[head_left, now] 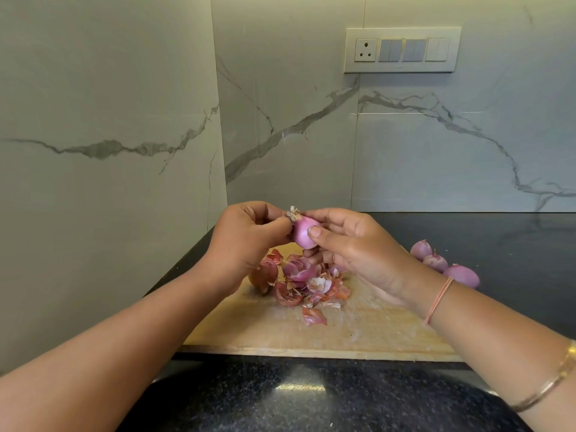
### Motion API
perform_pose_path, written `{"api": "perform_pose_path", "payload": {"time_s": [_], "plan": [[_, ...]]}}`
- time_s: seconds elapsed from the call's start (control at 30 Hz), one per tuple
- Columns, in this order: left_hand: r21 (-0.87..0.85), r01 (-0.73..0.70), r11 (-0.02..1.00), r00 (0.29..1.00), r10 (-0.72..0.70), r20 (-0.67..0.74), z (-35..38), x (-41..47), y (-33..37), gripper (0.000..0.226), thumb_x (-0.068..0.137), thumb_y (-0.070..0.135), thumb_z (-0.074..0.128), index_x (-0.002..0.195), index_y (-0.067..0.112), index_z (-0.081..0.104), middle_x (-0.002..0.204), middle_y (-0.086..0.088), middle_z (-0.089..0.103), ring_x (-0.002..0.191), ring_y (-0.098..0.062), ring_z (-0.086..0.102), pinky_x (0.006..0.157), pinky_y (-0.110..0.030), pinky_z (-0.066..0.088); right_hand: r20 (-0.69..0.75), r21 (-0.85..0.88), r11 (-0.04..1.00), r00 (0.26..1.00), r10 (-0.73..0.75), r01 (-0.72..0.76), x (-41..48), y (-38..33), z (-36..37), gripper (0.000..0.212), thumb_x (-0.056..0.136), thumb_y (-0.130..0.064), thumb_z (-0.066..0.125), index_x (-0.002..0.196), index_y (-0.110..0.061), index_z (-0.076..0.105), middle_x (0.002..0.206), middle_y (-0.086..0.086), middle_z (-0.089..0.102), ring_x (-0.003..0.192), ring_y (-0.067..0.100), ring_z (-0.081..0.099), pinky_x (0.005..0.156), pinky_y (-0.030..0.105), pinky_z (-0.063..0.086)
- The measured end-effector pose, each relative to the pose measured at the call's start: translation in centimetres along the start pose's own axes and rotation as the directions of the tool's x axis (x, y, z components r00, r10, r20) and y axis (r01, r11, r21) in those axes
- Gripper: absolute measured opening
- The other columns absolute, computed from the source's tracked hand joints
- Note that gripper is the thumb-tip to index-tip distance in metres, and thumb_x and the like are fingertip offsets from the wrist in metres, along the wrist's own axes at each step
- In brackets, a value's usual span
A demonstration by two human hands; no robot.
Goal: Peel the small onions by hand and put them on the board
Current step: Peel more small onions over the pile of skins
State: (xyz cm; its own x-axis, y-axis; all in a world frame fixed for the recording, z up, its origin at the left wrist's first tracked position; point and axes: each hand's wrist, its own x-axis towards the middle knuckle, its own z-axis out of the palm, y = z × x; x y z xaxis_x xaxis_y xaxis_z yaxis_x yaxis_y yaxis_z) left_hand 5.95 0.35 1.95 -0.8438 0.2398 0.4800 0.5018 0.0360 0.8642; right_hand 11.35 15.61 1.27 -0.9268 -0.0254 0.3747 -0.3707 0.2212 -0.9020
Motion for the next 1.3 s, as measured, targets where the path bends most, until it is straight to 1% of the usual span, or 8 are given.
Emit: {"api": "perform_pose_path", "payload": {"time_s": [0.17,0.33,0.47,0.6,0.7,0.9,1.17,1.3], "plan": [[0.036,-0.058,0.998,0.998,0.057,0.015,-0.3,0.18,0.11,0.018,0.083,0.0,0.063,0.068,0.01,0.068,0.074,-0.011,0.071,0.071,-0.022,0.071,0.073,-0.03,0.059,-0.003,0.206,0.977,0.998,0.058,-0.056,0.23,-0.18,0.0,0.014,0.097,-0.007,0.048,0.104,-0.008,0.059,0.085,0.014,0.064,0.068,0.018,0.06,0.069,0.028,0.055],[0.075,-0.021,0.997,1.0,0.022,-0.01,0.03,0.2,-0.48,0.015,0.084,0.006,0.065,0.071,0.013,0.07,0.074,-0.007,0.072,0.074,-0.02,0.071,0.075,-0.032,0.058,-0.057,0.106,0.993,0.996,0.061,-0.055,0.31,0.16,-0.11,0.013,0.095,-0.015,0.054,0.101,-0.014,0.065,0.092,0.016,0.067,0.072,0.018,0.062,0.075,0.03,0.056],[-0.039,0.049,0.998,0.999,-0.049,-0.003,0.32,-0.05,-0.46,0.011,0.085,0.014,0.066,0.076,0.008,0.07,0.076,-0.009,0.073,0.073,-0.016,0.071,0.071,-0.024,0.057,-0.096,-0.061,0.998,0.995,0.002,-0.008,0.2,0.41,0.06,0.023,0.084,-0.015,0.069,0.105,-0.021,0.064,0.101,0.004,0.069,0.071,0.014,0.066,0.07,0.024,0.053],[-0.172,0.07,0.983,0.997,-0.067,0.022,0.6,-0.28,-0.23,0.009,0.08,0.016,0.068,0.078,0.008,0.069,0.073,-0.004,0.073,0.071,-0.014,0.071,0.063,-0.017,0.054,-0.105,-0.171,0.983,0.99,-0.093,0.074,0.26,0.3,0.4,0.03,0.078,-0.01,0.075,0.098,-0.027,0.061,0.103,0.001,0.067,0.083,0.025,0.07,0.08,0.036,0.057],[-0.247,0.101,0.964,0.995,-0.095,0.034,0.55,-0.27,-0.16,0.008,0.082,0.011,0.065,0.076,0.006,0.069,0.069,-0.001,0.072,0.068,-0.011,0.069,0.063,-0.016,0.053,-0.125,-0.202,0.975,0.986,-0.115,0.088,0.3,0.15,0.52,0.029,0.078,-0.011,0.075,0.096,-0.028,0.06,0.101,0.001,0.067,0.078,0.026,0.07,0.08,0.04,0.058],[-0.232,0.072,0.97,0.997,-0.061,0.055,0.31,-0.08,0.09,0.009,0.085,0.004,0.061,0.078,0.002,0.067,0.069,-0.004,0.071,0.066,-0.015,0.07,0.063,-0.018,0.054,-0.064,-0.011,1.0,0.998,0.01,-0.011,0.22,-0.06,0.3,0.02,0.09,-0.006,0.06,0.106,-0.018,0.062,0.093,0.006,0.067,0.069,0.011,0.06,0.068,0.024,0.051],[-0.179,0.033,0.983,0.996,-0.018,0.087,-0.07,0.24,0.15,0.016,0.09,0.002,0.055,0.078,0.005,0.065,0.064,0.001,0.068,0.061,-0.01,0.066,0.07,-0.021,0.057,0.068,0.412,0.9,0.99,0.127,-0.144,0.34,-0.38,0.06,0.018,0.093,-0.002,0.05,0.108,-0.004,0.059,0.08,0.011,0.062,0.06,0.014,0.057,0.054,0.023,0.049],[-0.143,0.046,0.989,0.996,-0.035,0.08,-0.14,0.31,-0.1,0.014,0.09,0.005,0.056,0.079,0.007,0.066,0.067,0.0,0.068,0.063,-0.01,0.066,0.071,-0.021,0.057,0.045,0.409,0.9,0.989,0.144,-0.149,0.42,-0.31,0.06,0.016,0.093,-0.004,0.051,0.108,-0.004,0.057,0.081,0.013,0.061,0.06,0.016,0.057,0.054,0.023,0.05]]}}
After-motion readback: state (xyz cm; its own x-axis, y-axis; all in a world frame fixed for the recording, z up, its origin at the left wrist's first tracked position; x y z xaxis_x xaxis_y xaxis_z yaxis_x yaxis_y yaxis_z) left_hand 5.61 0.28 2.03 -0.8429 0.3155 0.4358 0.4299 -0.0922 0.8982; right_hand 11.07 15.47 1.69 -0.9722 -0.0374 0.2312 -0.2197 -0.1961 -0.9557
